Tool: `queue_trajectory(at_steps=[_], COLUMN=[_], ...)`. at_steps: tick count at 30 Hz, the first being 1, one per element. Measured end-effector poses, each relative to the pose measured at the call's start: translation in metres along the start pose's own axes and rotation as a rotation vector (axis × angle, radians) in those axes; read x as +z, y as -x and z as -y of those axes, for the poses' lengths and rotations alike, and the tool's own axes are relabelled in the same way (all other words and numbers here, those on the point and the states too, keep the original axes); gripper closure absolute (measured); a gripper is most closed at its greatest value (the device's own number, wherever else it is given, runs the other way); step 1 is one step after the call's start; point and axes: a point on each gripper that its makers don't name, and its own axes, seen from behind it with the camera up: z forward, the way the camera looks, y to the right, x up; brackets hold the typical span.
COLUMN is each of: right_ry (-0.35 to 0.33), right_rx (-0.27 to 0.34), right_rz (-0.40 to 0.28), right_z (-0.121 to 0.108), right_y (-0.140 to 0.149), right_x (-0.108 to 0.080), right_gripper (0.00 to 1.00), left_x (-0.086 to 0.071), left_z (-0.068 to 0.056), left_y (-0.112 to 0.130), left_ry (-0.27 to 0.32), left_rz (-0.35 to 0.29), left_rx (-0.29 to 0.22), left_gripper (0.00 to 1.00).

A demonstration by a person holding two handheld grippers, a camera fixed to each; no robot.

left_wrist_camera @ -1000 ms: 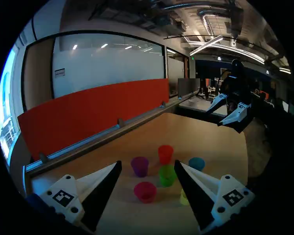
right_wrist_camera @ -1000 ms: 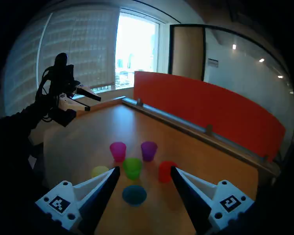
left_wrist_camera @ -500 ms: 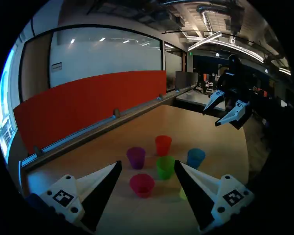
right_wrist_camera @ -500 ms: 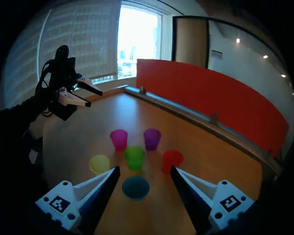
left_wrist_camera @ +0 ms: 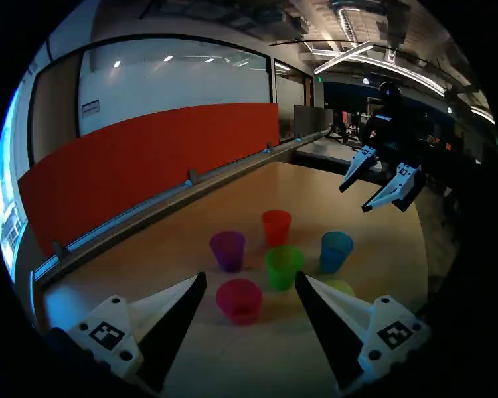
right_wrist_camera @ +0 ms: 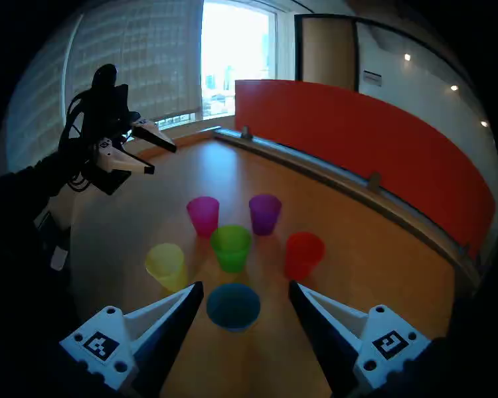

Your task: Pour water

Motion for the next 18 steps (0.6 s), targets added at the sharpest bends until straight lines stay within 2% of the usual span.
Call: queue_trajectory(at_steps=[11, 18], right_ry=[-0.021, -0.038], right_rx=[-0.016, -0.015], right_rz=[0.043, 0.07], right_z=[0.009, 0.016], right_y=[0.027, 0.045], right_x=[0.018, 0.029], right_gripper=[0.0, 0.0], left_x=[0.011, 0.017], left_z=[-0.007, -0.013], left_y=[0.014, 0.025], left_ry=[0.03, 0.038], left_rz=[0.022, 0.041], left_rx=[-0.008, 0.015], left_gripper=[0.0, 0.0])
